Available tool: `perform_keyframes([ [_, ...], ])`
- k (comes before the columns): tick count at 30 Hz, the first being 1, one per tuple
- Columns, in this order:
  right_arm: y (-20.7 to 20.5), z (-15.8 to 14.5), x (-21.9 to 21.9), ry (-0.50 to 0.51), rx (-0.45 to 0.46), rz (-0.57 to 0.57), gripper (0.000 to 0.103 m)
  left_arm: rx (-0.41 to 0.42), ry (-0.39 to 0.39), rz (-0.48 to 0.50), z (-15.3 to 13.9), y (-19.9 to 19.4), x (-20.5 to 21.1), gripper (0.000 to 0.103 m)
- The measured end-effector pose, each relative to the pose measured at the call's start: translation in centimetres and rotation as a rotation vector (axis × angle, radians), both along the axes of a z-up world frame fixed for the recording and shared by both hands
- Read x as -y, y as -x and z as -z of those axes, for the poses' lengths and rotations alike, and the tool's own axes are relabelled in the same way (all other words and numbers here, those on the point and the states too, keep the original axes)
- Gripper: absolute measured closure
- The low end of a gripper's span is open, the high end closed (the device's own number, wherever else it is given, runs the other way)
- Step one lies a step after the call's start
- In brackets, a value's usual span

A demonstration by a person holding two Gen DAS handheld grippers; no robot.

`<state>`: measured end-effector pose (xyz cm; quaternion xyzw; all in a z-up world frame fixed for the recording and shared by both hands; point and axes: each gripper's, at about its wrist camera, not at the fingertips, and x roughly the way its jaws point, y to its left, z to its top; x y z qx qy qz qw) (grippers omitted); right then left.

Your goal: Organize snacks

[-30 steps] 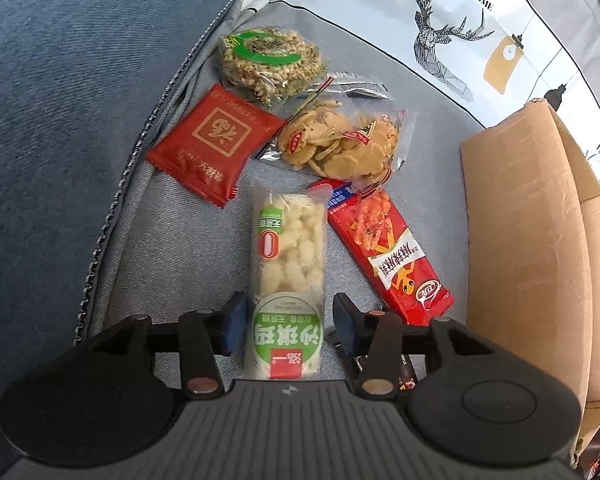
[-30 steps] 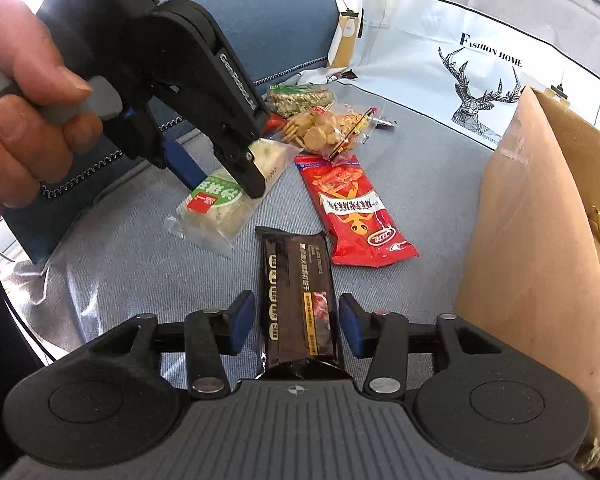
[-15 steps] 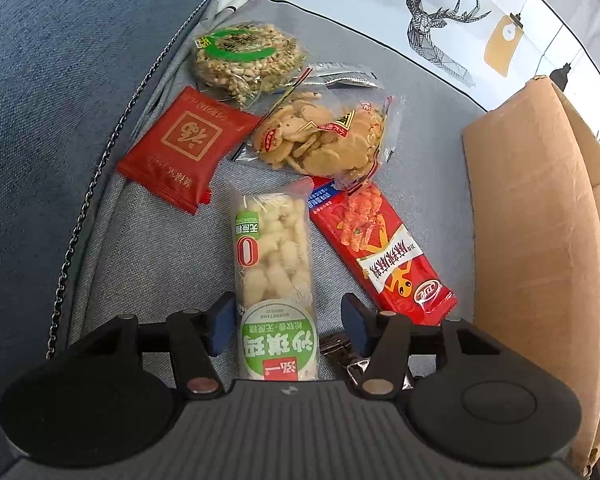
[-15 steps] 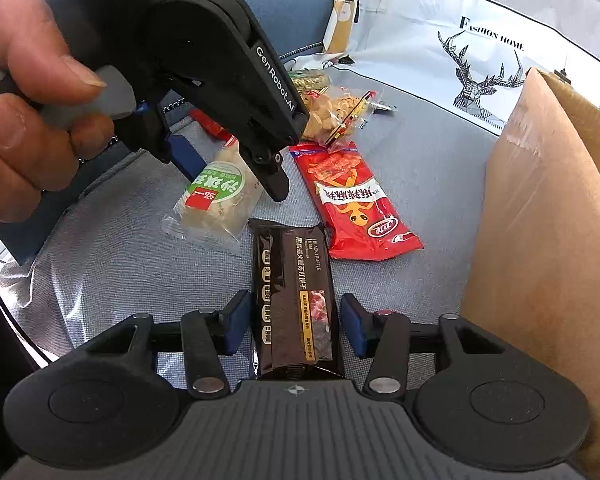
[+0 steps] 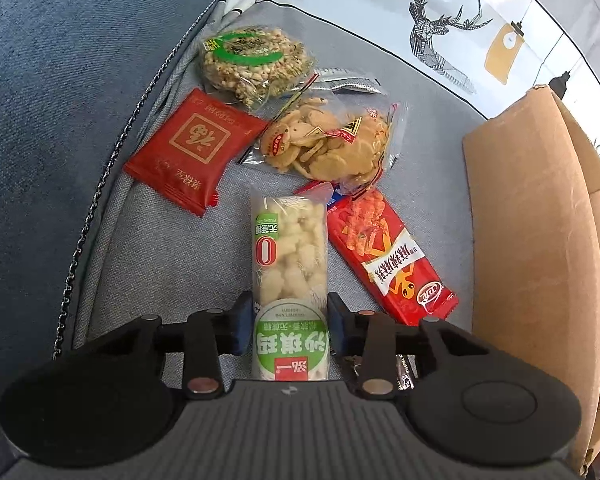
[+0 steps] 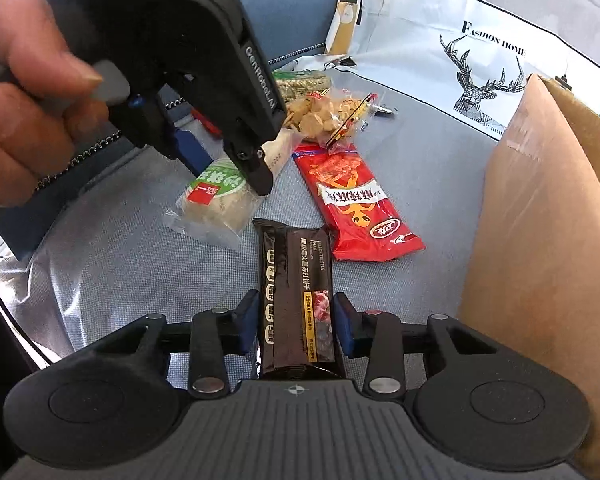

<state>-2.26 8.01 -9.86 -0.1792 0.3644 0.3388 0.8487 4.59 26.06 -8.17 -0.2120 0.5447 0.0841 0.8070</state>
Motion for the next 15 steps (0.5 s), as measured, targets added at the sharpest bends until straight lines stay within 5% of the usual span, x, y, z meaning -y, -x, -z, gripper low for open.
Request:
perform_keyframes([
  [15,0.28,-0.25,0.17,-0.012,0.017,0.008,0.063,0.021,0.003,0.011,-0.16,0.08,0.05,0.062],
])
